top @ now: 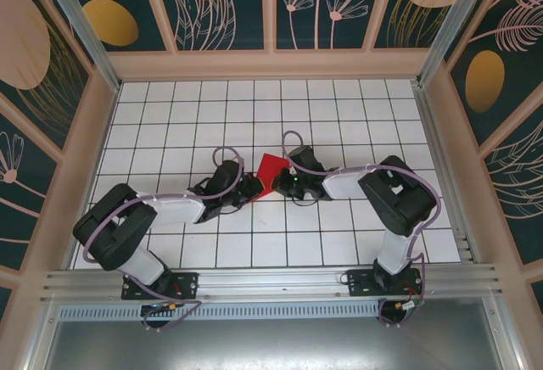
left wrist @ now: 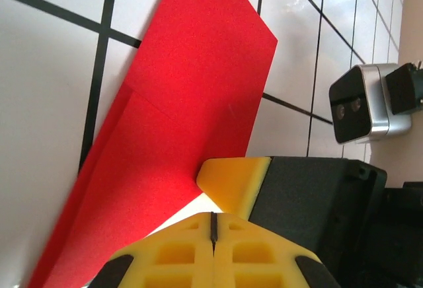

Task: Fold a paper plane with a square sheet of paper (pick it up from the middle)
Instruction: Third fold the triangle at the center of the table.

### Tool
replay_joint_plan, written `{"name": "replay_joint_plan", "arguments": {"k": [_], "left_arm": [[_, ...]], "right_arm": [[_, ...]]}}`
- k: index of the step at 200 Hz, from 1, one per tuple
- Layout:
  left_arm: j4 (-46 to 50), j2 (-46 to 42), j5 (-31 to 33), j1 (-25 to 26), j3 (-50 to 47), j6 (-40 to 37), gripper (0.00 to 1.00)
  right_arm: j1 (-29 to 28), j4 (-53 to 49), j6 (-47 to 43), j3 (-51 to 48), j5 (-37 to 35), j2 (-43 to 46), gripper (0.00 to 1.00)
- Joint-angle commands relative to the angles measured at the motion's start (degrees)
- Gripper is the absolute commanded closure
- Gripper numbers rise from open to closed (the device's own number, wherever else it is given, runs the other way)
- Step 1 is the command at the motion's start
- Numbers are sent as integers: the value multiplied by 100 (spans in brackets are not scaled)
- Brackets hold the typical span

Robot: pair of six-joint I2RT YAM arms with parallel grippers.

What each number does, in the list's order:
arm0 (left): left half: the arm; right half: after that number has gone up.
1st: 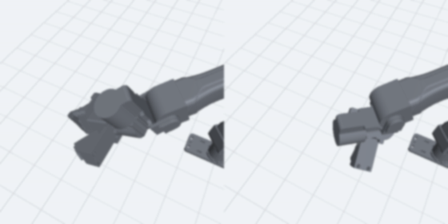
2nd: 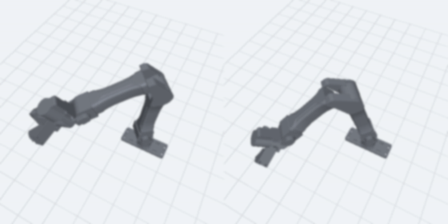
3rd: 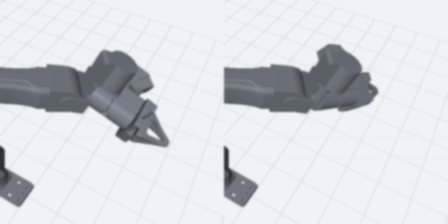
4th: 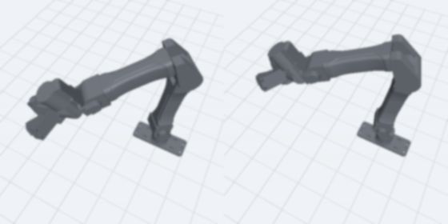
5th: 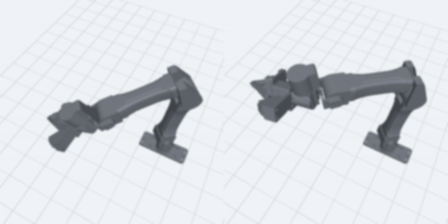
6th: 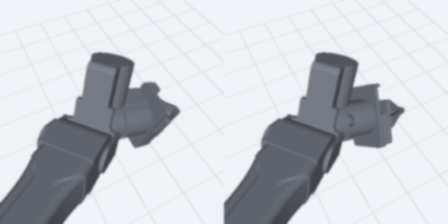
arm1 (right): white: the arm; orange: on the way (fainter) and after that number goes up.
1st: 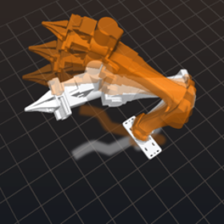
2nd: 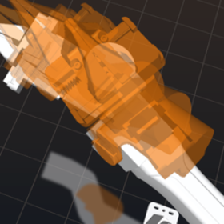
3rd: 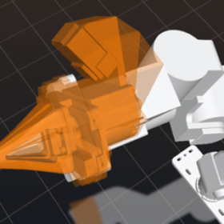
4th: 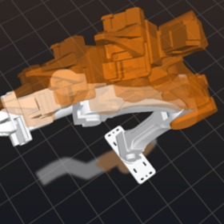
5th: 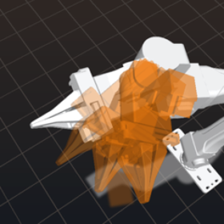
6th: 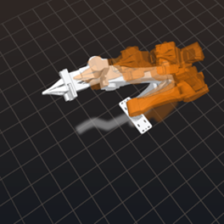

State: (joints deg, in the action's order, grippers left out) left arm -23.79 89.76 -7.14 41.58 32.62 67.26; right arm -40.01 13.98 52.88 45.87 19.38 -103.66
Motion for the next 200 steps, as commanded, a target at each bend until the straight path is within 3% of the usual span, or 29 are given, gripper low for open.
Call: {"name": "replay_joint_plan", "arguments": {"k": [1,39,110,200], "left_arm": [[-714,184,229,21,-104,735,100],[-1066,529,134,29,-208,997,100],[-488,771,229,34,-312,1125,100],[501,245,718,31,-1013,1416,100]], "right_arm": [[46,-490,-125,36,-101,-343,100],[80,-630,-190,36,-155,-364,100],[106,-940,-134,0,-372,-389,100],[301,-1489,-322,75,-637,-414,100]]}}
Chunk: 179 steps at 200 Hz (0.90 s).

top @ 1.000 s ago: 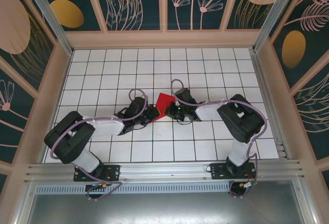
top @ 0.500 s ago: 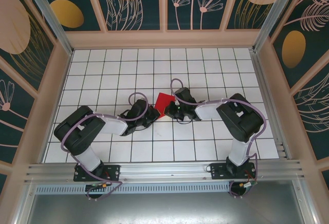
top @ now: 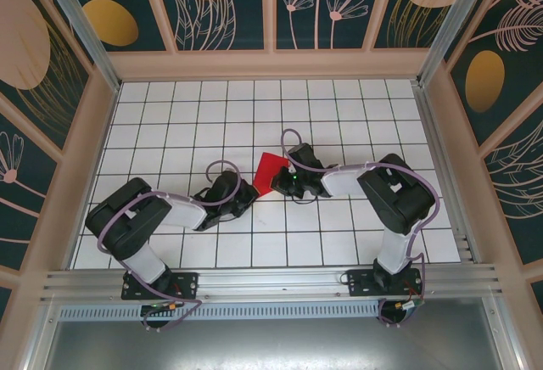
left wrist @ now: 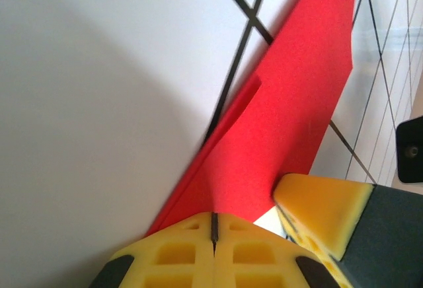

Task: Fold a paper plane with a square sheet of paper (pick it up from the middle)
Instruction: Third fold the triangle at the center of the table.

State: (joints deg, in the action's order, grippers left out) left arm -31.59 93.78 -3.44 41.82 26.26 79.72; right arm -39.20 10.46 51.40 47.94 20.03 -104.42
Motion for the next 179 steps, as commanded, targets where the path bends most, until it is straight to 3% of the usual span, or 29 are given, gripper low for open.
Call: {"name": "replay_joint_plan", "arguments": {"k": [1,40,85,114,149,179], "left_arm": [[1297,-171,351,9,-385,177,100],[1868,-605,422,5,-480,114,100],[3102,-938,693,-127,337,-663,100],[3419,-1261,853,-320,716,-1113,88],[2911,-1176,327,-381,1264,-1900,74],[2165,-942,-361,-385,1446,-2299,74]], "right_arm": [[224,-1140,-178,-134,-702,-335,100],[229,-1242,-261,-138,-724,-316,100],[240,-1318,-597,91,-461,-158,100],[248,-1247,-982,222,-189,316,100],[333,-788,-855,149,192,971,82],[617,-401,-478,-395,78,1517,66]]}}
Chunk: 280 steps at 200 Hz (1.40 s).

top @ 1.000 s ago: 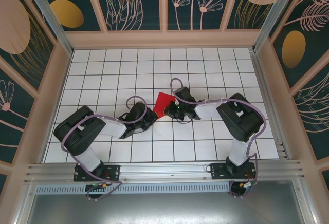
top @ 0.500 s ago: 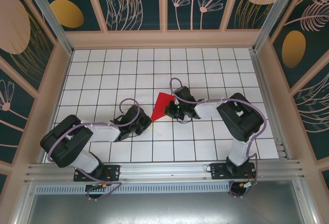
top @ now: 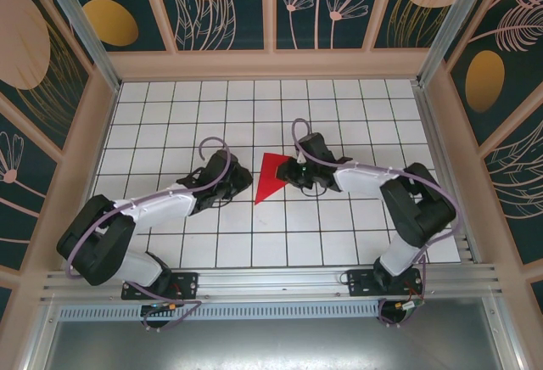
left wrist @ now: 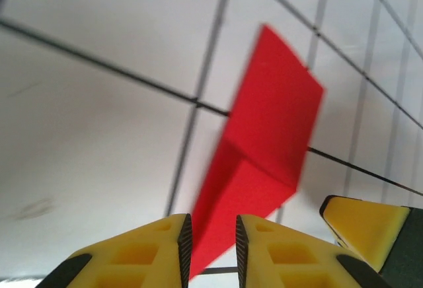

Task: Fold a paper plane with a square sheet of paper (pick it up from the middle)
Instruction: Third fold the triangle at the center of the table, then fourth fold the wing at the center of the table.

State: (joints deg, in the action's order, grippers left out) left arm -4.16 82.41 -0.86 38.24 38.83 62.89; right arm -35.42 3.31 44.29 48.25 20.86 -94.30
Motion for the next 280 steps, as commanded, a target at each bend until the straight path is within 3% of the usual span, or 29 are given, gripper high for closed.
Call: {"name": "replay_joint_plan", "arguments": {"k": [1,21,53,96,149,191,229,280], "left_arm": [[-595,204,-644,-22,201,-623,74],[-960,469,-1000,8,246,-677,77],[-581,1004,-1148,57,664,-759,83],[125,1827,-531,56,1254,-1121,97],[249,2245,-263,59,1342,-1210,100],[465,2430,-40,57,1285,-990,100],[408,2420,-85,58,1164,-854,100],[351,2442,-153,53,1119,-801,100]], "right_arm": [[256,321,248,-450,-9,520,66],[373,452,320,-736,-47,730,55],[553,558,502,-870,-87,740,42],[521,811,772,-877,-67,500,34],[439,672,869,-688,-89,250,34],[273,672,956,-495,100,-45,41],[237,756,1074,-342,225,-280,48],[214,521,1048,-128,121,-462,49]]}}
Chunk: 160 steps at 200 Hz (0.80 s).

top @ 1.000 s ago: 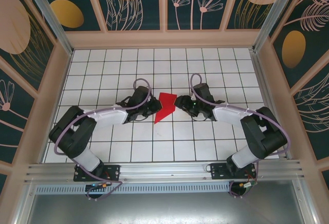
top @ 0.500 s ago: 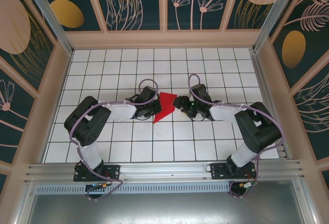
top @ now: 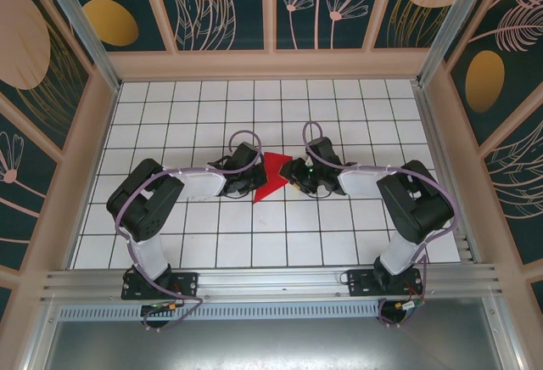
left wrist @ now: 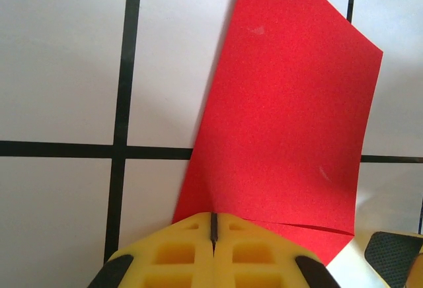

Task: Fold a paper plane with a square sheet of paper (pick it up from the middle)
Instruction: Fourth fold the wing at the center of the table.

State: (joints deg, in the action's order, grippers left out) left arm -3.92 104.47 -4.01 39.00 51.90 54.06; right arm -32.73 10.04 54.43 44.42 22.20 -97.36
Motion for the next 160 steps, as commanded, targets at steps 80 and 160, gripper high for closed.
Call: {"name": "replay_joint_plan", "arguments": {"k": [80,160], "left_arm": [[278,255,112,-23,-185,87,100],[212,260,43,-23,-224,104,100]], "right_arm": [[-127,-838,-154,619,-476,-362,49],[-199,-459,-139,588,-92,-429,53]]}}
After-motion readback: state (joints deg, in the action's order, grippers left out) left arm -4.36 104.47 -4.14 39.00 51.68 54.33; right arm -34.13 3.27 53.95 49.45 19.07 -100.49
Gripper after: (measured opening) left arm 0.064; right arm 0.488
